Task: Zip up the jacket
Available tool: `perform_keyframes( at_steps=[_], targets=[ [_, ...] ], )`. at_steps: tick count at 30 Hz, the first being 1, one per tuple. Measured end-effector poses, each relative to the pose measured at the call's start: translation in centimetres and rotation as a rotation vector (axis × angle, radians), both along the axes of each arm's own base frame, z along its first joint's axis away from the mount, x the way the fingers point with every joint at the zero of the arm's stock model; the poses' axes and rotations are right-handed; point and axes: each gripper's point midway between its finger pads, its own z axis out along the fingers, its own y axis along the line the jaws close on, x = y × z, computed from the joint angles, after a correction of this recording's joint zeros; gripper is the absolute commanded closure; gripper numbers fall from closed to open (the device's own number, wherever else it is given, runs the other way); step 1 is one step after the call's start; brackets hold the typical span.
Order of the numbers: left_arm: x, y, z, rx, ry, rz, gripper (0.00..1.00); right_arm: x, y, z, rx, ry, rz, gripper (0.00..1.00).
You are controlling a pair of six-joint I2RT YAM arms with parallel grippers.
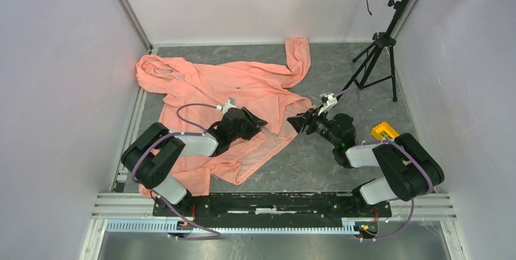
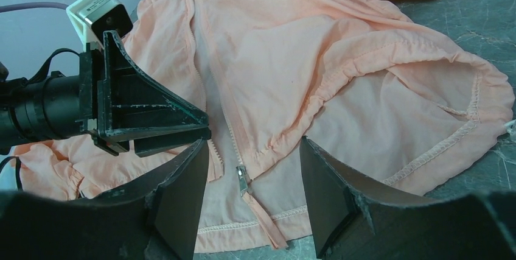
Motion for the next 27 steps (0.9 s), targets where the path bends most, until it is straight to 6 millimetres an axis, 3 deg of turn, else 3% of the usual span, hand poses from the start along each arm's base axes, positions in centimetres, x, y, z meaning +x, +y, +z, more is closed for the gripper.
perform_keyframes(
  at_steps=[8,20,22,27],
  targets=[
    [0.6,-0.4,-1.0,0.002,0.032,0.027,0.49,-0.1,0.1,-0.5,-0.004,0.014,0.007,0.42],
    [1.6,-1.3,-2.4,0.007,0.06,0.056,0.56,-0.2,0.2,-0.6,-0.001,0.021,0.014,0.48],
    [1.7,-1.4,-2.4,0.002,0.055,0.054,0.6,-0.2,0.2,-0.7,0.0,0.025,0.014,0.48],
    [2.0,-1.7,-2.8,0.004,0.055,0.055,0.83,-0.4,0.3,-0.6,0.013,0.037,0.02,0.43]
  ],
)
